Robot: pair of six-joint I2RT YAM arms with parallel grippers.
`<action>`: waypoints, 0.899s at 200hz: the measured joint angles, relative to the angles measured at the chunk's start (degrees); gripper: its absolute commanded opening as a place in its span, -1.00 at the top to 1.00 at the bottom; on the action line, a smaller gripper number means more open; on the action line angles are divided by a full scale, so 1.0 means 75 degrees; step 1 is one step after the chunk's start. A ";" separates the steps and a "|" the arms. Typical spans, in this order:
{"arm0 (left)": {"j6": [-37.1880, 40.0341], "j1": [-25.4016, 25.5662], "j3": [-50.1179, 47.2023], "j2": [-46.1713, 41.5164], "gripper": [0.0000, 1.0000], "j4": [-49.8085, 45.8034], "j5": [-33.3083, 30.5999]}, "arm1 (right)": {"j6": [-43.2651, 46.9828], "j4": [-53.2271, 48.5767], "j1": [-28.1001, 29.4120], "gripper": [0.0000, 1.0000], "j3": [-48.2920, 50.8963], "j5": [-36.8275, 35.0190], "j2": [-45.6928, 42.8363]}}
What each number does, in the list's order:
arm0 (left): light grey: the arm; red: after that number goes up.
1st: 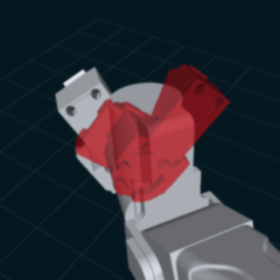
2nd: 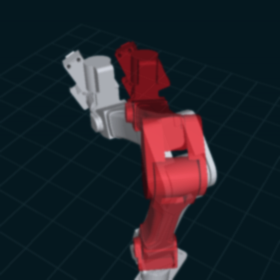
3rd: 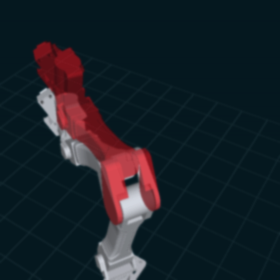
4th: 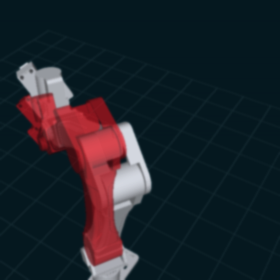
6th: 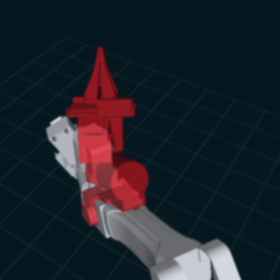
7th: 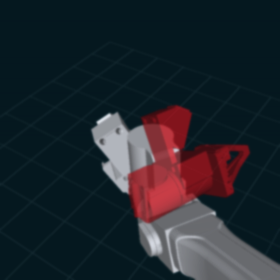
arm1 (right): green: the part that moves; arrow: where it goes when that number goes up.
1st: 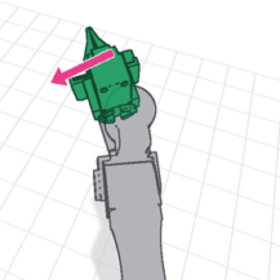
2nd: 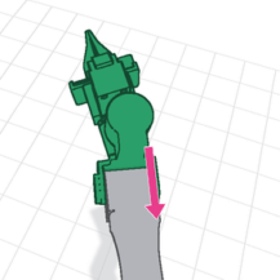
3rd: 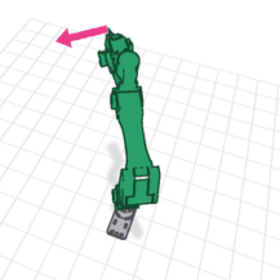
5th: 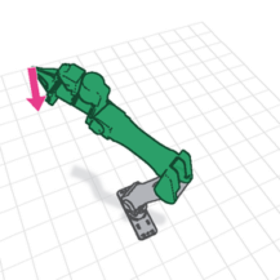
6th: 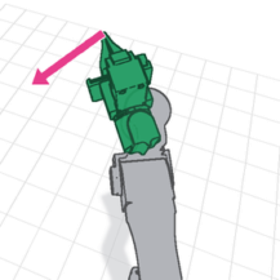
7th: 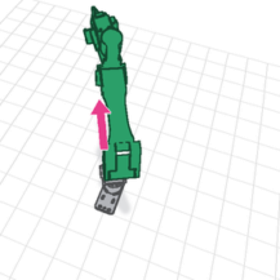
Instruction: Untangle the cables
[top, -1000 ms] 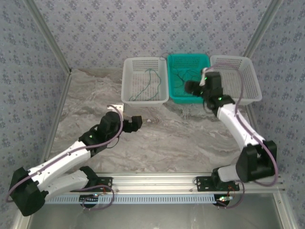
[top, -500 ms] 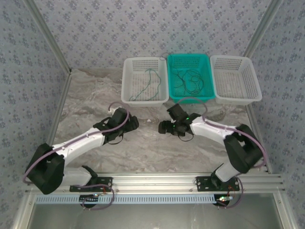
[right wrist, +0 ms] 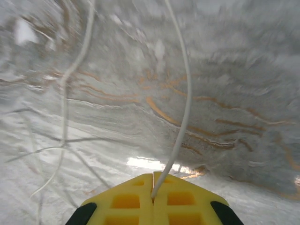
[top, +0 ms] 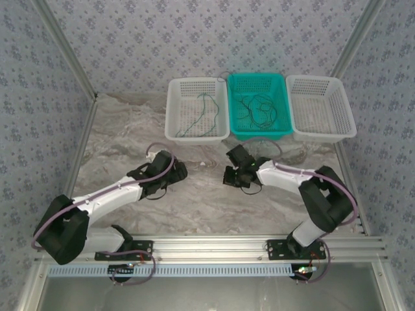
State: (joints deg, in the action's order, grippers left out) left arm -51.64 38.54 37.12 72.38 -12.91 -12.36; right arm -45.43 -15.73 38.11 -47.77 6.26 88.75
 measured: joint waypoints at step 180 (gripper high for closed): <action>0.2798 0.0606 0.0976 -0.0399 -0.84 0.3016 0.2926 | 0.2993 0.1373 -0.0361 1.00 -0.0449 0.3730 -0.3949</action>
State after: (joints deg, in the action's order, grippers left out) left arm -30.65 43.09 44.45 69.38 9.72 9.58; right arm -22.98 -5.43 35.40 -51.13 34.24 59.13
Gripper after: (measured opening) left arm 0.921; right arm 0.051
